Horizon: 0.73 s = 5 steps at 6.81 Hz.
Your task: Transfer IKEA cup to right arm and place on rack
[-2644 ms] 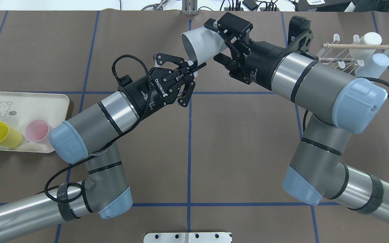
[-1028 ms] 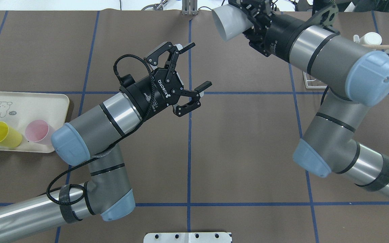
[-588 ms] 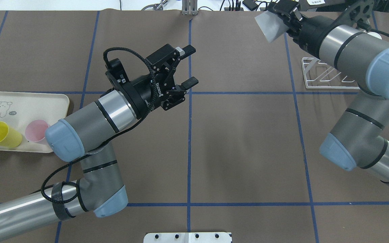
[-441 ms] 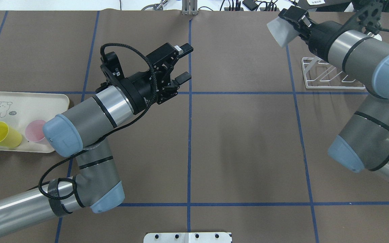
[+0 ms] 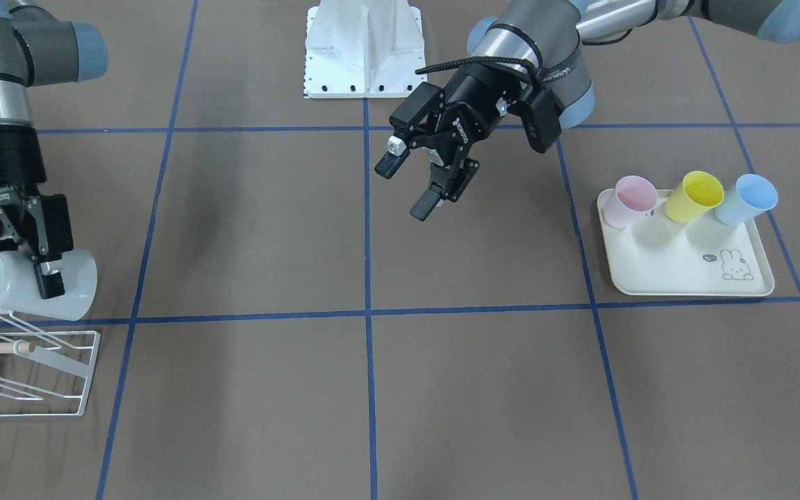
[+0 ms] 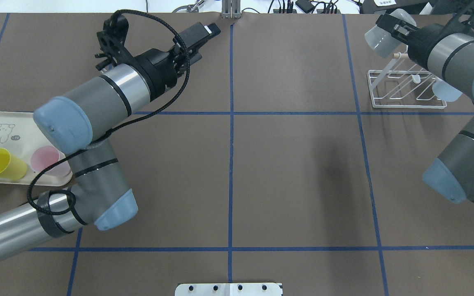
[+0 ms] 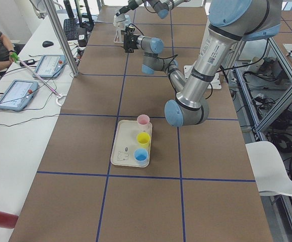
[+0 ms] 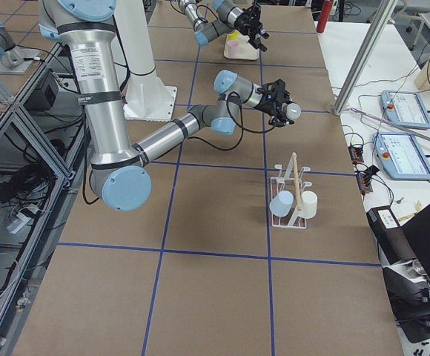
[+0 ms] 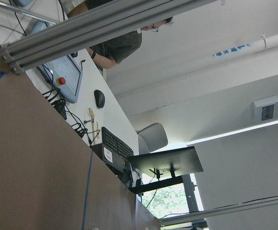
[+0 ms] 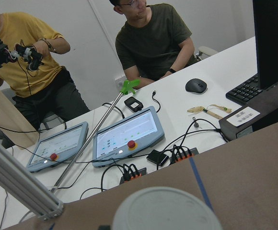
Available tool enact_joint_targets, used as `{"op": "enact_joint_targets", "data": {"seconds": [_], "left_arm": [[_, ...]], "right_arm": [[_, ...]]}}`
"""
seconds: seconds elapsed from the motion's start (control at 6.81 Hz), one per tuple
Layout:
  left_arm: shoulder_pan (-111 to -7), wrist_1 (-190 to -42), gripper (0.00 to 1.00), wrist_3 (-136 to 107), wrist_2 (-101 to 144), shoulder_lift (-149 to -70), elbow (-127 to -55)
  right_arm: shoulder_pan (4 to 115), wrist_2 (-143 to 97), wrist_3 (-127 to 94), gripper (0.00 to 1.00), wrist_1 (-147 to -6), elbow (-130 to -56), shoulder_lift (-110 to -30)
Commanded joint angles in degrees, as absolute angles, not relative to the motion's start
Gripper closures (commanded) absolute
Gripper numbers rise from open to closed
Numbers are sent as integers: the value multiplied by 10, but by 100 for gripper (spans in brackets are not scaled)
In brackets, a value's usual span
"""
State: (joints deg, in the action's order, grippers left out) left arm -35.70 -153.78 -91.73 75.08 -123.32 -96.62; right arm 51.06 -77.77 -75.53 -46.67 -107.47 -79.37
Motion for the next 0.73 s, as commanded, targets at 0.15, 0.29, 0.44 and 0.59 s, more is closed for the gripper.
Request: {"op": "enact_joint_targets", "data": {"seconds": [0.15,0.29,0.44,0.59], "left_arm": [[-529,-1442,1,-722,944,-1193,-973],[-595,-1424,0,-645,1021,-1162,-971],[-654,-1422,0,-556,1087,-1124,-965],[-698,-1421,0,-469,1142,-1075,-962]], "right_arm": [[533,-776,-657,100,-490,-1070,-813],[538,-776,-613,100,-488,-1072,-830],[541,-773,-563,100,-485,-1074,-848],[543,-762,-542,100,-482,-1074,-859]]}}
